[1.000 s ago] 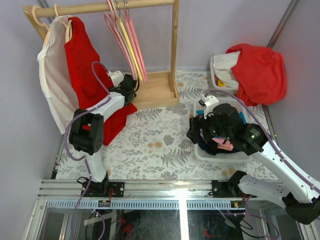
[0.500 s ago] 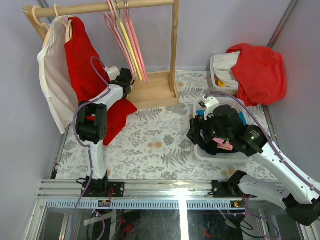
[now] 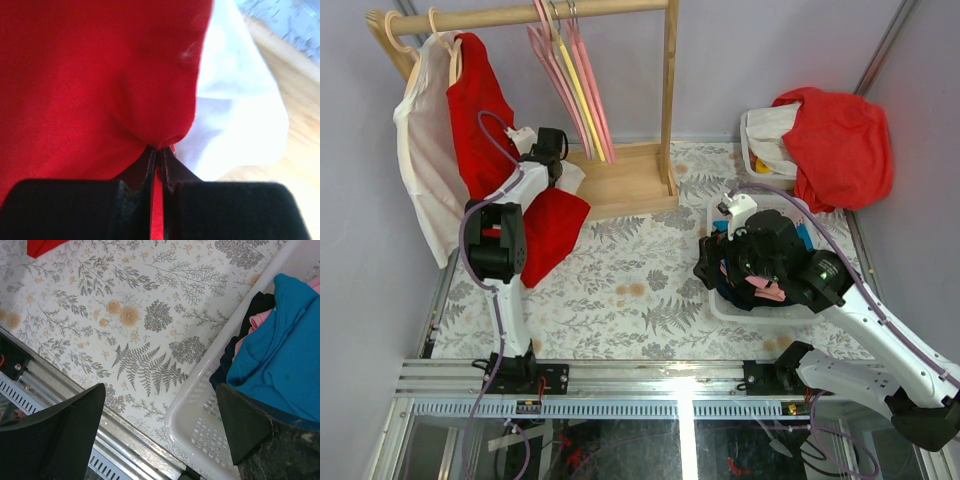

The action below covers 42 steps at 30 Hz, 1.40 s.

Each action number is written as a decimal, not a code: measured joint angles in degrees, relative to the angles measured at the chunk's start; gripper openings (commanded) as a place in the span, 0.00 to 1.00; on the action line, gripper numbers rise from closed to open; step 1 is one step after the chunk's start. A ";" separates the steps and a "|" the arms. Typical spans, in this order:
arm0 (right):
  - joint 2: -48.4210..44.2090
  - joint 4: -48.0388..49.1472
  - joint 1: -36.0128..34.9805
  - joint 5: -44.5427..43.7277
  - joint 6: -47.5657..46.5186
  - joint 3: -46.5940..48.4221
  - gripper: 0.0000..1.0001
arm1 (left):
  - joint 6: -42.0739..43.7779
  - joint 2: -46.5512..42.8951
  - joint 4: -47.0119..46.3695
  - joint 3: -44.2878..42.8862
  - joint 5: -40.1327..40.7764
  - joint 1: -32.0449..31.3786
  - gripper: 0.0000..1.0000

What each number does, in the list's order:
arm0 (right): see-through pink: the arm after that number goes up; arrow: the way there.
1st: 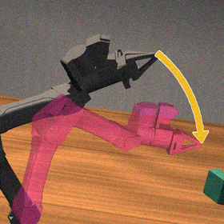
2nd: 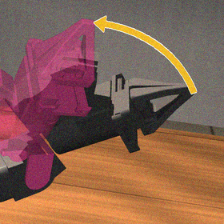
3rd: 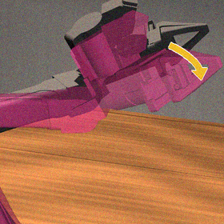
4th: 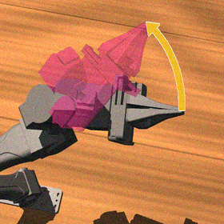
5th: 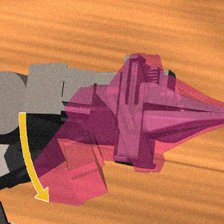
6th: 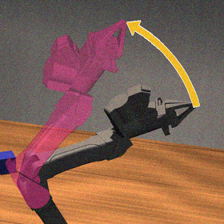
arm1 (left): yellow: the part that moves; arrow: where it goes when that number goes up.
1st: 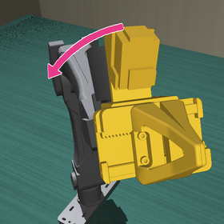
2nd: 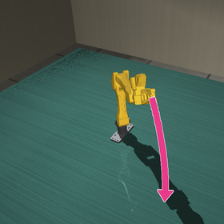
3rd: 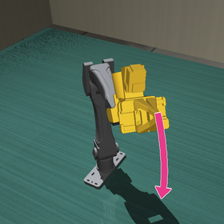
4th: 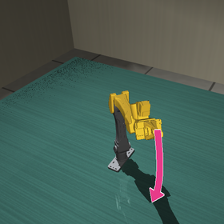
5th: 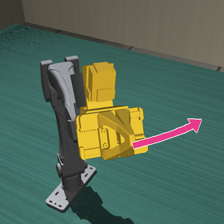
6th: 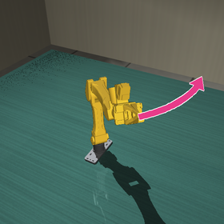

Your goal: Place the t-shirt on the hanger

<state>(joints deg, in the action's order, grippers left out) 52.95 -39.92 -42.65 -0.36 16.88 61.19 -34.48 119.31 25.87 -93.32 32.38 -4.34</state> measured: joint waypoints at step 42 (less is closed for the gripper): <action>1.70 4.48 0.13 3.13 0.98 -5.49 0.99 | -12.00 12.83 -7.39 -24.44 -2.54 4.13 0.25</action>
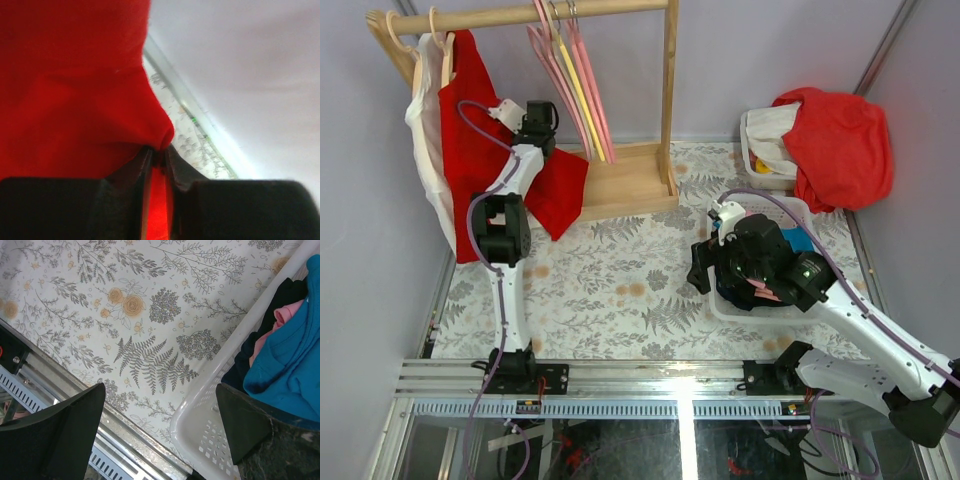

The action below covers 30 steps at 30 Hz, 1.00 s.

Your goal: Place the t-shirt on the hanger

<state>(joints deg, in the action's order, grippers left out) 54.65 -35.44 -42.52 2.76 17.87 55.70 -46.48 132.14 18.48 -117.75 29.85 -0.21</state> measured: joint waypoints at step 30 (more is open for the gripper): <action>-7.50 -1.84 0.11 1.31 3.61 0.00 0.99 | 8.02 -28.50 -25.92 44.76 -7.65 -7.54 1.00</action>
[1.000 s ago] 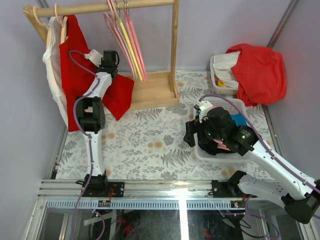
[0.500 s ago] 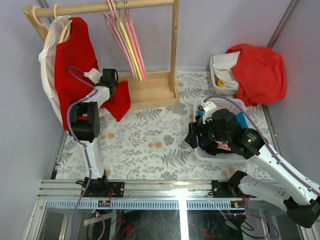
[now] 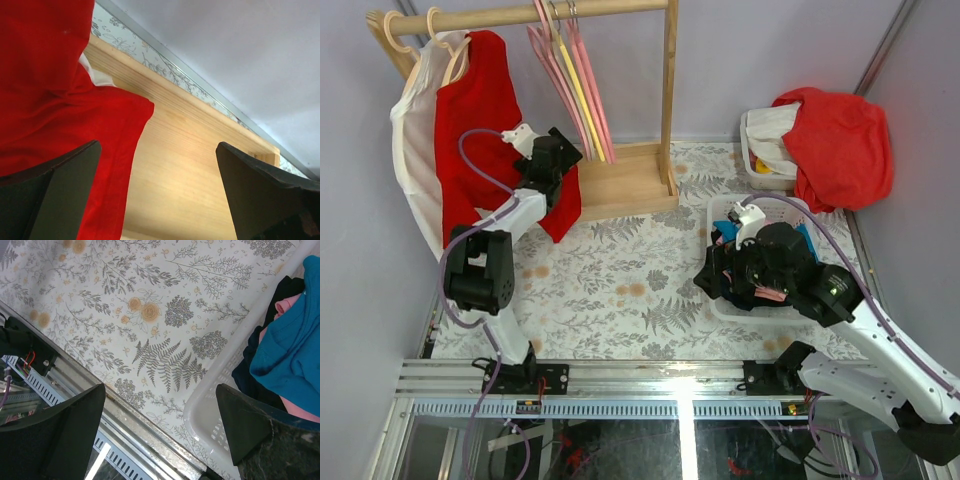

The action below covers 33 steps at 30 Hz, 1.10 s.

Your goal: Place the t-shirt on the hanger

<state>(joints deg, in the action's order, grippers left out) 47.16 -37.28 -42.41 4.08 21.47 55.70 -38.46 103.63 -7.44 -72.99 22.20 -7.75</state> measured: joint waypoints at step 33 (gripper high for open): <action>-14.58 -6.34 0.11 -11.17 5.81 -0.11 0.99 | -4.90 -69.72 28.11 33.86 -21.40 -26.40 1.00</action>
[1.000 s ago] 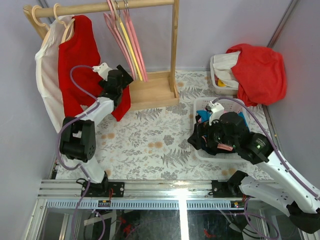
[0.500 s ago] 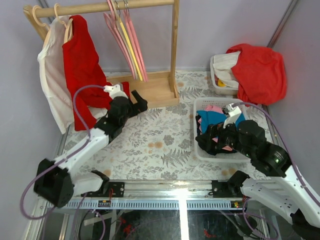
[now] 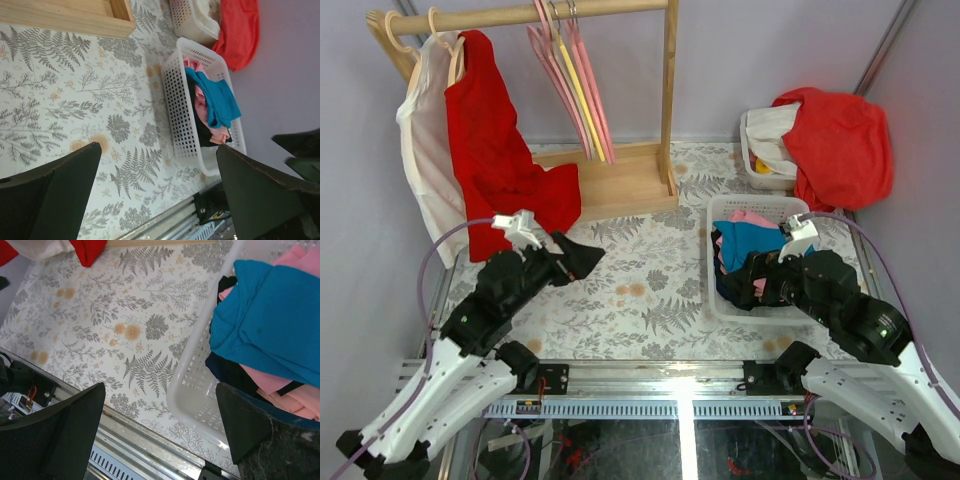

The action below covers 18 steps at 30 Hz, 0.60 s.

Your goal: Place the t-shirt on the hanger

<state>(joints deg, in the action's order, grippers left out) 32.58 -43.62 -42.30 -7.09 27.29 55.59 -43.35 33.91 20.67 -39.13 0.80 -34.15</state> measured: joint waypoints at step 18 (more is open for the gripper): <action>3.43 5.75 0.00 -0.39 4.66 -10.49 0.99 | -1.38 -8.26 11.56 2.43 -1.31 -0.26 1.00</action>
<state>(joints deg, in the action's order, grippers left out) 36.01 -37.87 -42.30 -7.49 31.94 45.10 -44.73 25.65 32.23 -36.71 -0.51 -34.41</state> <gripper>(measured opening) 0.993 0.995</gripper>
